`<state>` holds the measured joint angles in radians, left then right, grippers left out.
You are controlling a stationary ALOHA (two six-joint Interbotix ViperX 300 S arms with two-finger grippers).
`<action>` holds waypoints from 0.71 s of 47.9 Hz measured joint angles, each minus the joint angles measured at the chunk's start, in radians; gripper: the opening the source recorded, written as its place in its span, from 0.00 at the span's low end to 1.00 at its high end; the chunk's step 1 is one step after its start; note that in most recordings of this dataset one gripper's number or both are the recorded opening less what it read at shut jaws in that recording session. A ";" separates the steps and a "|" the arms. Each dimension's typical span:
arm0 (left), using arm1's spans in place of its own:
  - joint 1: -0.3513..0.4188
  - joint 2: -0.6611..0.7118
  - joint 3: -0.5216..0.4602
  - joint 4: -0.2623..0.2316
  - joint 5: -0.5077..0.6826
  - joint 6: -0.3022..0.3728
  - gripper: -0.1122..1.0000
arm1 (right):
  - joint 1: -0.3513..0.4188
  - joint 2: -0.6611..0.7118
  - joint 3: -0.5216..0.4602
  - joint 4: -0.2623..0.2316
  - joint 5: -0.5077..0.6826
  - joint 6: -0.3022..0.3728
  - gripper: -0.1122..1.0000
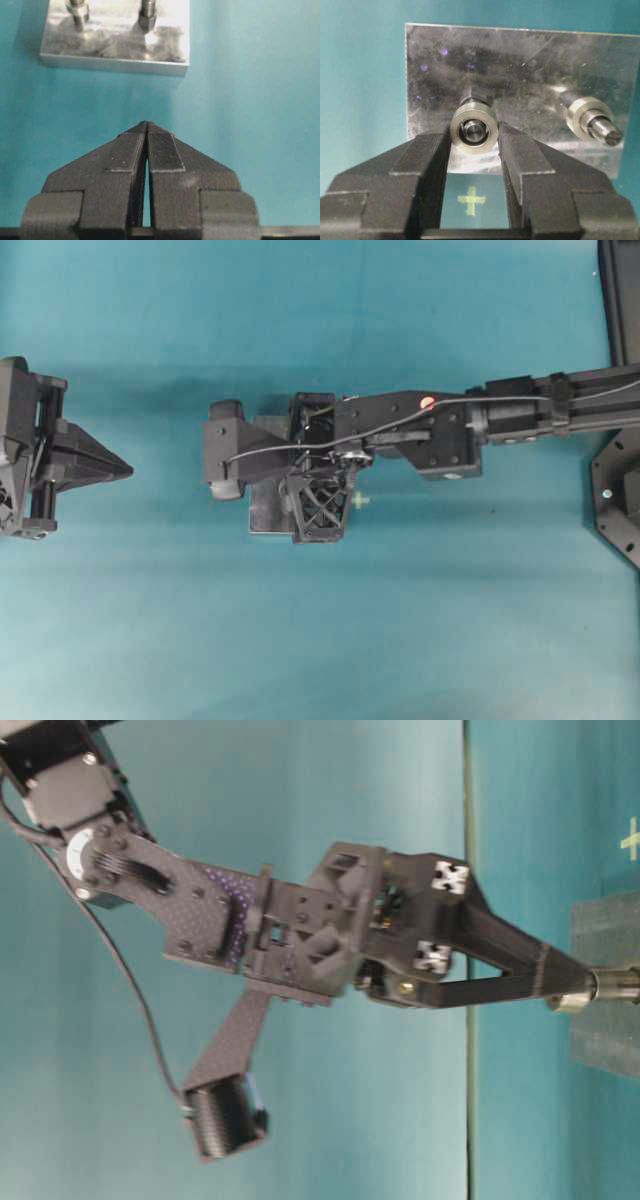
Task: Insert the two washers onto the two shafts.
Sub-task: 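Carry the washer to the lower shaft and slide it down over it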
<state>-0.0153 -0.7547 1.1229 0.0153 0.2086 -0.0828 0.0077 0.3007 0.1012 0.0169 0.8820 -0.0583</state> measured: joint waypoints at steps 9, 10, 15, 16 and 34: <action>0.000 -0.002 0.002 -0.002 0.000 0.000 0.10 | 0.000 0.020 -0.023 0.006 0.035 -0.002 0.41; 0.000 -0.002 0.002 -0.002 0.000 0.000 0.10 | 0.000 0.021 -0.026 0.008 0.037 -0.002 0.41; 0.000 -0.003 0.002 -0.002 0.000 0.000 0.10 | 0.000 0.028 -0.035 0.009 0.040 -0.003 0.57; 0.000 -0.003 0.002 -0.002 0.000 0.002 0.10 | -0.002 0.029 -0.037 0.011 0.040 -0.003 0.62; 0.000 -0.012 0.002 0.000 0.000 -0.002 0.10 | -0.012 0.057 -0.038 0.012 0.026 -0.015 0.80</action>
<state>-0.0153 -0.7670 1.1244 0.0153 0.2086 -0.0844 -0.0046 0.3574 0.0629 0.0291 0.9081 -0.0736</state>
